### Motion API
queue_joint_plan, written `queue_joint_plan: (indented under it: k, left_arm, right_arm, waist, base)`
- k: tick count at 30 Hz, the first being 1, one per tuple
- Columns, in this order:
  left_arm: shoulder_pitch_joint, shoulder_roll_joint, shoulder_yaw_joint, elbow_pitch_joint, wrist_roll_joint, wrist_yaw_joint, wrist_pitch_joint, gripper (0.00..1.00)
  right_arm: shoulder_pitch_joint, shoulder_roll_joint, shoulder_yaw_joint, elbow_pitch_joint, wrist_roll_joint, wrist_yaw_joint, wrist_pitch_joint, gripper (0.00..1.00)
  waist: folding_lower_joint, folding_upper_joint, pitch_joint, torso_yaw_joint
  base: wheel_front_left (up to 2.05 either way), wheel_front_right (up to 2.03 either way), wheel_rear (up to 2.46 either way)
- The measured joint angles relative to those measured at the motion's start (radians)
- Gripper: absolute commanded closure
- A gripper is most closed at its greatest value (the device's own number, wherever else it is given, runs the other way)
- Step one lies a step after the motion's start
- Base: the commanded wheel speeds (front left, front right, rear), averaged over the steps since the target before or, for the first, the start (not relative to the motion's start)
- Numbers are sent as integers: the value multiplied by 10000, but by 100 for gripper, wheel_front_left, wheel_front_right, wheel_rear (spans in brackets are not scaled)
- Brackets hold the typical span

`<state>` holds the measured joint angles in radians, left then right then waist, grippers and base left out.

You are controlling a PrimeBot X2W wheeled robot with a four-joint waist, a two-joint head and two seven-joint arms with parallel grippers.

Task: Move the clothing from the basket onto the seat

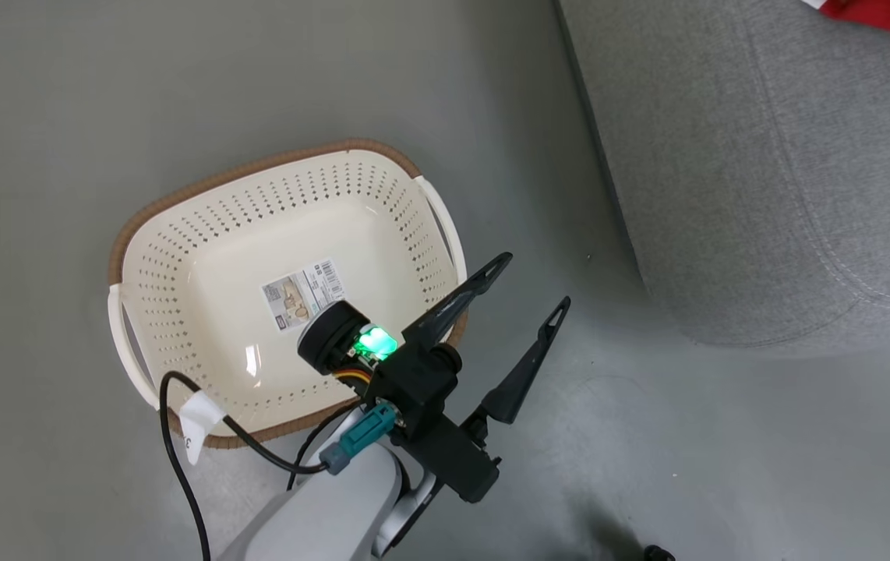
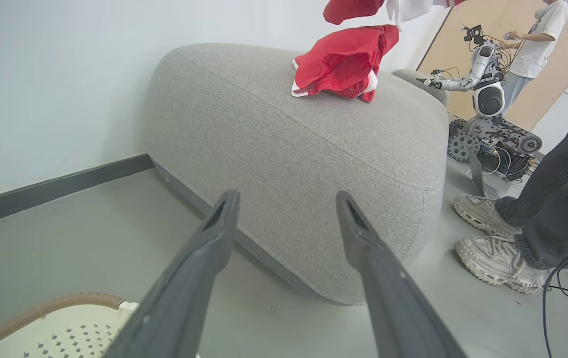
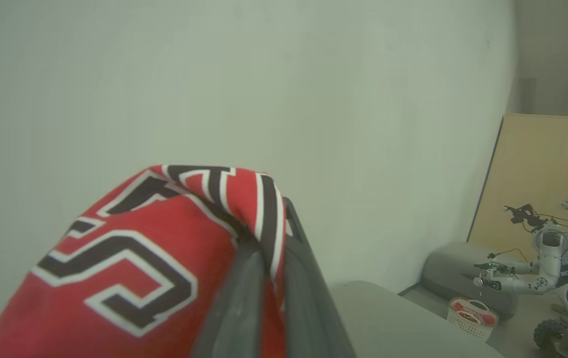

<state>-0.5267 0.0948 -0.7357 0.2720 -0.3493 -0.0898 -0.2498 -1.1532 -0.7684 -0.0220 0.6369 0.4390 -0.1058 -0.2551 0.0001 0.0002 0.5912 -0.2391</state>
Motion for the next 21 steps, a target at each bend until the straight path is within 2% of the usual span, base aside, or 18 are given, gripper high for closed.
queue_joint_plan:
  k: [7,14,15,21]
  left_arm:
    - [-128,84,63,21,4,-73,0,0]
    - [-442,54,42,79,61,-81,0,0]
    - [-478,54,42,117,61,-82,0,0]
    - [-631,19,96,405,61,-86,0,0]
  right_arm:
    - [3,153,-109,314,27,-88,165,100]
    - [-103,372,-46,1164,257,-84,522,100]
    - [-143,412,21,1369,288,-33,591,100]
    - [-333,1055,587,2084,495,853,706,100]
  waist:
    - [0,-1,473,150]
    - [0,-1,915,345]
    - [0,-1,966,385]
    - [0,-1,1123,642]
  base:
    - [0,0,0]
    - [0,0,0]
    - [0,0,0]
    - [0,0,0]
